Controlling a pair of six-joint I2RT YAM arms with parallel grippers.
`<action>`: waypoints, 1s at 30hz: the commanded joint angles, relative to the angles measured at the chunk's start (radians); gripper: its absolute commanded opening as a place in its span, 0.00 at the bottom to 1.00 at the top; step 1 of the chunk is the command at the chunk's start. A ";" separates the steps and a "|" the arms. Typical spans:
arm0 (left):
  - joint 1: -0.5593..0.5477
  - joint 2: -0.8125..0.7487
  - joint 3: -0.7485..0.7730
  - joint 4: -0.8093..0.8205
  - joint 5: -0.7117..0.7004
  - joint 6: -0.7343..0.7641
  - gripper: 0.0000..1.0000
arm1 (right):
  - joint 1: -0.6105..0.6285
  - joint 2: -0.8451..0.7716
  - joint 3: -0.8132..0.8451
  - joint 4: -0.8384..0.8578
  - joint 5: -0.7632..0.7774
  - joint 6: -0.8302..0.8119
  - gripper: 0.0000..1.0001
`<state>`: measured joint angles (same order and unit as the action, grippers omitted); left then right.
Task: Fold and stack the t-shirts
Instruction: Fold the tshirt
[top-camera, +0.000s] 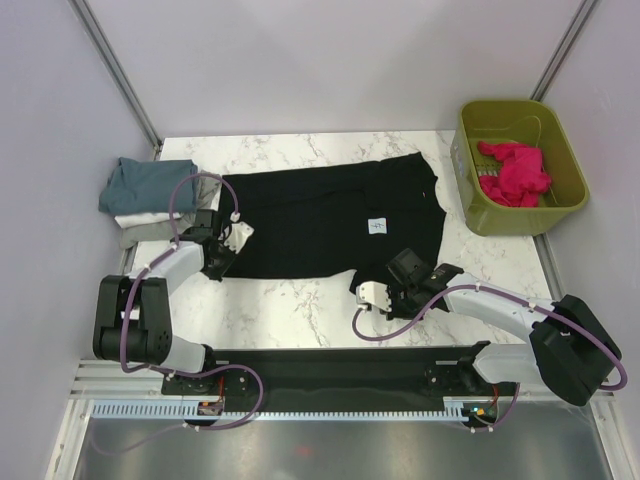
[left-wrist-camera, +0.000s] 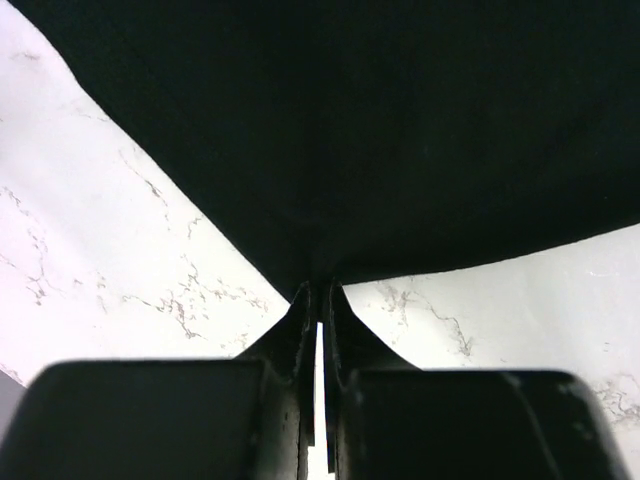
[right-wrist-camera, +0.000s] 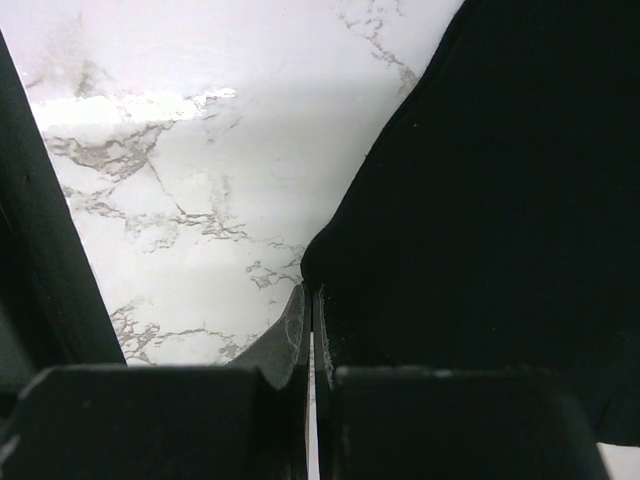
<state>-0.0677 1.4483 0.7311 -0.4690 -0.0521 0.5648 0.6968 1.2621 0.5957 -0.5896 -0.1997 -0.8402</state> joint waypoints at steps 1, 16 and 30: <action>0.008 -0.032 -0.022 -0.002 0.018 0.041 0.02 | -0.009 0.000 -0.001 0.033 0.058 0.032 0.00; 0.009 -0.071 0.180 -0.143 0.021 0.268 0.02 | -0.339 -0.078 0.265 0.063 0.066 0.231 0.00; 0.014 0.172 0.491 -0.215 0.046 0.320 0.02 | -0.463 0.172 0.547 0.246 0.097 0.214 0.00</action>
<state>-0.0620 1.5948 1.1645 -0.6544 -0.0166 0.8253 0.2558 1.3804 1.0306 -0.4404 -0.1184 -0.6289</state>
